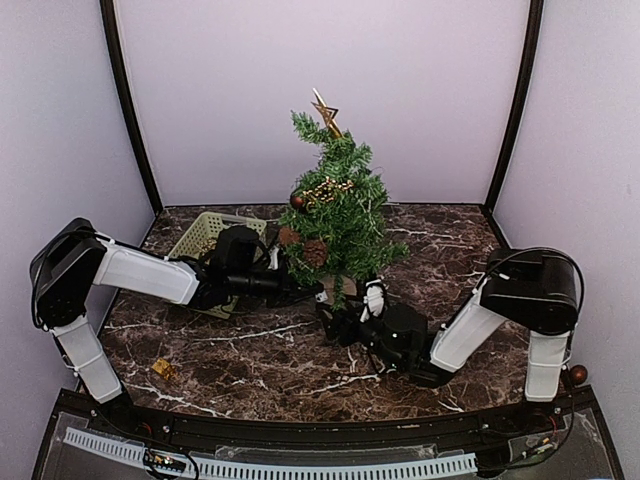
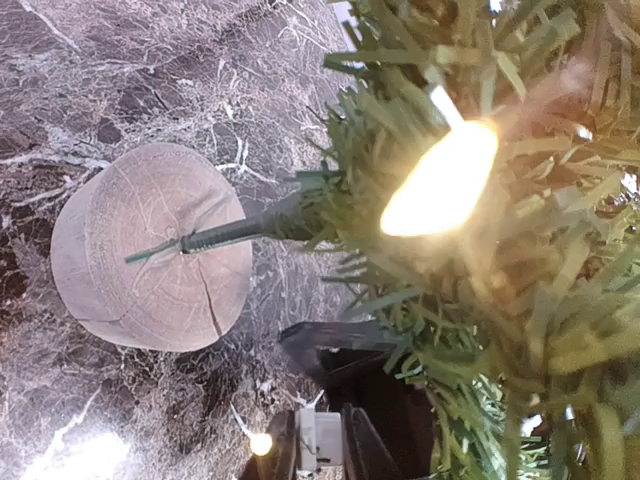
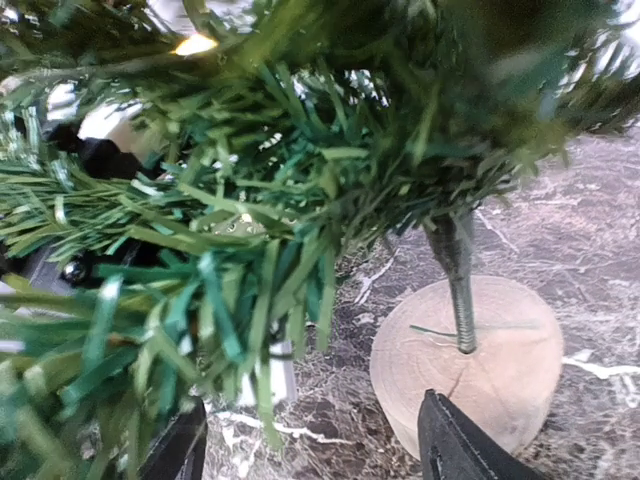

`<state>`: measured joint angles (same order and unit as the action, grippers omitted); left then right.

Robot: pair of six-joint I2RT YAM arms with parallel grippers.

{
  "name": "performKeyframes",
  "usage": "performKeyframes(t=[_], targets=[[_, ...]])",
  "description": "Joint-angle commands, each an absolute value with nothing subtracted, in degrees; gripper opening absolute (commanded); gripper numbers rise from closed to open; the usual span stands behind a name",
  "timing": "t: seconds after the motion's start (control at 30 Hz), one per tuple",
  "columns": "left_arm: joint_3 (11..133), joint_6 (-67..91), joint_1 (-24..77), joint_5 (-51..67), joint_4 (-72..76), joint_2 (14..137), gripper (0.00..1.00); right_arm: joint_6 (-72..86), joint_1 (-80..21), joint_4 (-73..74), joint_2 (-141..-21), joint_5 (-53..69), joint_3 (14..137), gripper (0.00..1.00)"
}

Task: Decorate the small christmas tree
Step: Adjust the light string.

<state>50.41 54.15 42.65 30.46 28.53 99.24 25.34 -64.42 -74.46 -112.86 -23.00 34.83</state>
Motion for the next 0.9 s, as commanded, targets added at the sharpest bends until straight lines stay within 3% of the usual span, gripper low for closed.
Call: performKeyframes(t=[0.0, 0.2, 0.33, 0.6, 0.87], targets=[[49.4, 52.6, 42.8, 29.3, 30.0, 97.2, 0.22, 25.1, -65.0, -75.8, -108.3, -24.7, 31.3, 0.76], [48.8, 50.6, 42.8, 26.4, 28.7, 96.6, 0.48, 25.7, -65.9, -72.5, -101.9, -28.1, 26.4, 0.80], [47.8, 49.5, 42.8, 24.9, 27.1, 95.2, 0.56, 26.0, -65.9, -69.2, -98.1, -29.6, 24.3, 0.82], [43.1, 45.4, 42.8, 17.0, 20.7, 88.0, 0.62, 26.5, -65.9, -57.6, -85.7, -31.2, 19.6, 0.88], [41.0, 37.5, 42.6, 5.6, 9.0, 75.7, 0.65, 24.1, -64.8, -39.8, -64.7, -31.6, 17.9, 0.98]])
